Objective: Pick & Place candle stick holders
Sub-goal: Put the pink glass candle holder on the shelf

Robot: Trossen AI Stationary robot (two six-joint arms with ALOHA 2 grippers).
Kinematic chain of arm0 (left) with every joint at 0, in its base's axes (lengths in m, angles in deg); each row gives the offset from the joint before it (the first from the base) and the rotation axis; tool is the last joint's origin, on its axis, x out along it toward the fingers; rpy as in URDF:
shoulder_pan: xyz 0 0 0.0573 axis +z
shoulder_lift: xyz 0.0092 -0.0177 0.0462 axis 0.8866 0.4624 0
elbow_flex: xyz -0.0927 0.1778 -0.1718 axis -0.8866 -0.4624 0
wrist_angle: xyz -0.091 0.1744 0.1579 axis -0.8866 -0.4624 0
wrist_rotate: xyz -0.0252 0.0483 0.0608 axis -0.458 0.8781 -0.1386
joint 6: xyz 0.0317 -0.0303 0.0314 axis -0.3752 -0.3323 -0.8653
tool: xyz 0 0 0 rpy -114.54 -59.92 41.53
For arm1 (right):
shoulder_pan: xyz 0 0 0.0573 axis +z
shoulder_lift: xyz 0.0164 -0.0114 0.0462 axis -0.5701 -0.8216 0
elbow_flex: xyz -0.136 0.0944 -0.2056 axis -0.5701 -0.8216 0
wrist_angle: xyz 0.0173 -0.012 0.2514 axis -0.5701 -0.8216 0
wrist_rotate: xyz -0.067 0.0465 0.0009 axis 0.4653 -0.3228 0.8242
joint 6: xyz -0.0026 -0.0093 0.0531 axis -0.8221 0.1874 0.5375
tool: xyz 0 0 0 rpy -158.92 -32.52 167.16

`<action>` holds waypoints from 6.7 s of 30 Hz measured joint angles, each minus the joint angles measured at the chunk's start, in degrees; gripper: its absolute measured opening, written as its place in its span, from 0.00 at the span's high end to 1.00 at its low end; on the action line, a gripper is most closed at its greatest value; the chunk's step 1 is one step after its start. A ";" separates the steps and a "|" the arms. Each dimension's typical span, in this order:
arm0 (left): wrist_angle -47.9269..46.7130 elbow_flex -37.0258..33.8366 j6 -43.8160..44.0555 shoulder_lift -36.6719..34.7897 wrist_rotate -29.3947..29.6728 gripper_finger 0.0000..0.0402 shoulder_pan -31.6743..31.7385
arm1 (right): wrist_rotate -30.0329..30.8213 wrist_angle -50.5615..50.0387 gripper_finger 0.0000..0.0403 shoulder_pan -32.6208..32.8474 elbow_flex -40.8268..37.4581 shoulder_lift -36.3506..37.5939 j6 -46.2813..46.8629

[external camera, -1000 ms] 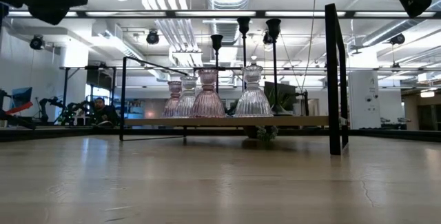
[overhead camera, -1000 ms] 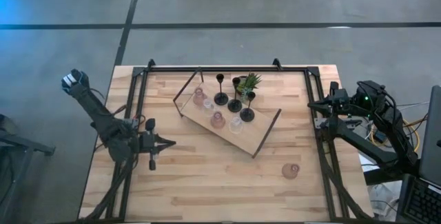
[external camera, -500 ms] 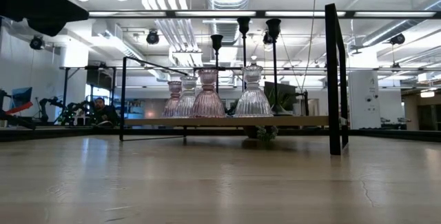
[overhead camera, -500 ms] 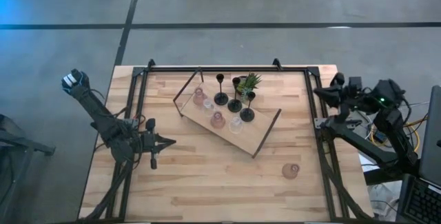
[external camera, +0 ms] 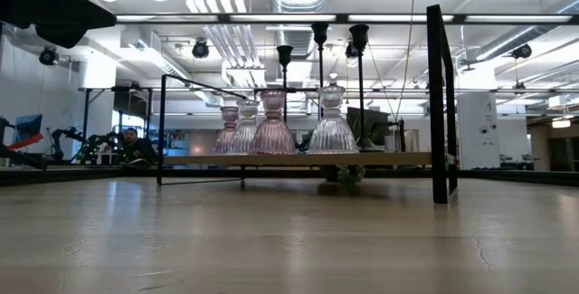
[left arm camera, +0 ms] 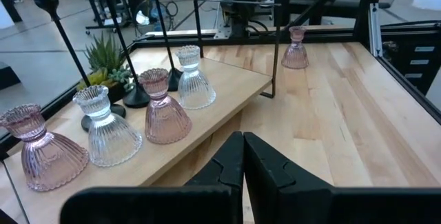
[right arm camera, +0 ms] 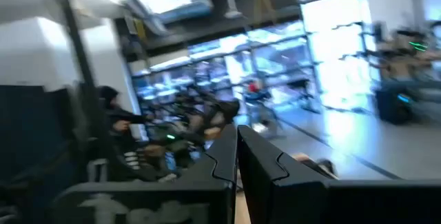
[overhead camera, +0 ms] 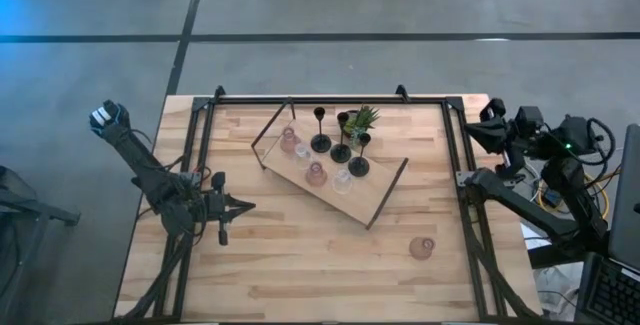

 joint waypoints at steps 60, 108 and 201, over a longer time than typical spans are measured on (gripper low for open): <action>0.02 0.02 0.02 0.02 0.02 0.97 0.00 | 44.39 -65.45 0.98 72.05 74.02 -78.49 13.78; 0.01 0.04 0.02 0.02 0.02 0.97 0.02 | 36.35 -56.97 0.50 88.13 24.48 -77.35 55.60; -0.39 0.04 0.03 0.01 0.02 0.97 0.02 | 46.13 -74.50 0.96 49.71 65.19 -91.91 -12.87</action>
